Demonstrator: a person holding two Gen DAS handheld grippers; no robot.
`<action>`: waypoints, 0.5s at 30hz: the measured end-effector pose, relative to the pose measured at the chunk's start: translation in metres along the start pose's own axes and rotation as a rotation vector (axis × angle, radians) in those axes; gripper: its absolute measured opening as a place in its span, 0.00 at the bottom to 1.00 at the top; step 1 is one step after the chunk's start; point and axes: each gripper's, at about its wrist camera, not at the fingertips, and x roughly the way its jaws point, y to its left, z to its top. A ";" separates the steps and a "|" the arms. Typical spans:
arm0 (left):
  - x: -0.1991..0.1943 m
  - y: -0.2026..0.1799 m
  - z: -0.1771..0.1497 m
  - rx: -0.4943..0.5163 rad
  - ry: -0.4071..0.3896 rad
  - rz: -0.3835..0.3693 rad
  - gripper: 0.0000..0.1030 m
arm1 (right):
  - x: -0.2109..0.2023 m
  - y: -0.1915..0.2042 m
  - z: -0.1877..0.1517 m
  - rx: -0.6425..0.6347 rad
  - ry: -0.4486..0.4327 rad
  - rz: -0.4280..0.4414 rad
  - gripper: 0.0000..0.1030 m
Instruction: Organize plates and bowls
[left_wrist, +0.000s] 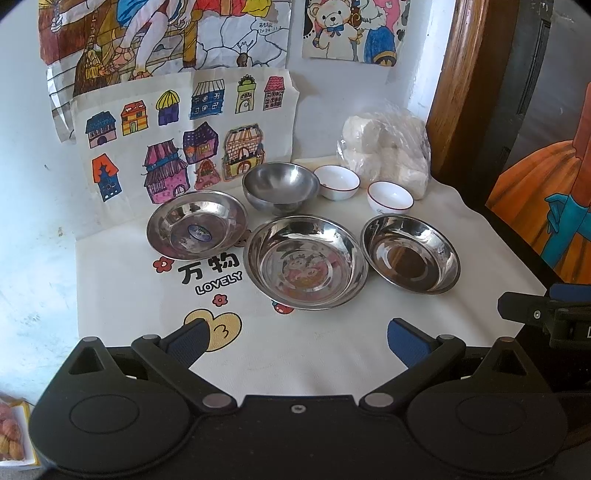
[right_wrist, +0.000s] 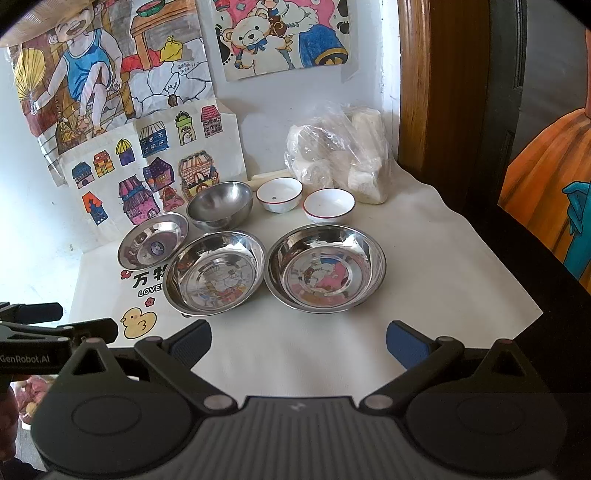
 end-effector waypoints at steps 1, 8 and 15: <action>0.000 0.000 0.000 0.000 0.001 -0.001 0.99 | 0.000 0.000 0.000 0.000 0.000 0.000 1.00; 0.001 0.000 -0.004 -0.005 -0.001 0.001 0.99 | 0.002 0.002 0.001 -0.003 0.001 -0.001 1.00; 0.002 0.002 -0.004 -0.005 0.006 -0.009 0.99 | 0.009 0.003 0.002 -0.002 0.007 -0.005 1.00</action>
